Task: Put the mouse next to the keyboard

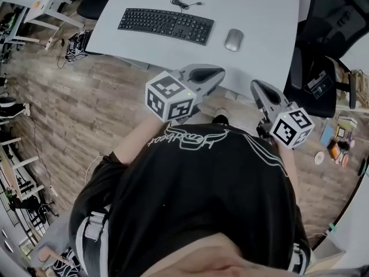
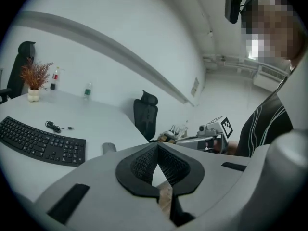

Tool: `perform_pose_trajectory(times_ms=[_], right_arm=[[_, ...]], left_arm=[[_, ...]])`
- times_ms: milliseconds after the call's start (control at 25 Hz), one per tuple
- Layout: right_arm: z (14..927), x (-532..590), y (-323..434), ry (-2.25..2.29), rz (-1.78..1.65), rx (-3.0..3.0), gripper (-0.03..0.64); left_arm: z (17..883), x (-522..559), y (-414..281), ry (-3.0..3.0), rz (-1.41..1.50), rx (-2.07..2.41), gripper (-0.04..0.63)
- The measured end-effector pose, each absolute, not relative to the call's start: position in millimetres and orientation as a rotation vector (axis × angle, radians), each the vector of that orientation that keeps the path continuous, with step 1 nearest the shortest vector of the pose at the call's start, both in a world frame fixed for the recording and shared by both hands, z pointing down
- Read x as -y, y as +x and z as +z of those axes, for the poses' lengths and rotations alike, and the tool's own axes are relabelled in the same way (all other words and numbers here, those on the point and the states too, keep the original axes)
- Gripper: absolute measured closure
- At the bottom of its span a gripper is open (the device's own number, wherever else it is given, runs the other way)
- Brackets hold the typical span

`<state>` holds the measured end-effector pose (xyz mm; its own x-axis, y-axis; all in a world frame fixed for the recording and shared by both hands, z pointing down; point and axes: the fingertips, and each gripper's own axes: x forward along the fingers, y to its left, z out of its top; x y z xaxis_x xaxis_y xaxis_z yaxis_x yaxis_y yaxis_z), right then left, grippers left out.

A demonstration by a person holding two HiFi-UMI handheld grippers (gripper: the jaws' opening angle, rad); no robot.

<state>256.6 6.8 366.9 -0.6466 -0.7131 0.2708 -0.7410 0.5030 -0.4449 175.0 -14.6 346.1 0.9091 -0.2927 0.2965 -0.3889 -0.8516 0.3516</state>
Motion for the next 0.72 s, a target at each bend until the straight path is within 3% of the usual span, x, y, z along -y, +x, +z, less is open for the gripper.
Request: perform_pose_trajectory(times_ms=[720], right_arm=[[350.3,-119.2,173.4,1.381,0.764,2.711,0.606]], left_arm=[[350.4,-99.6,120.5,2.700,0.332,0.331,0.588]])
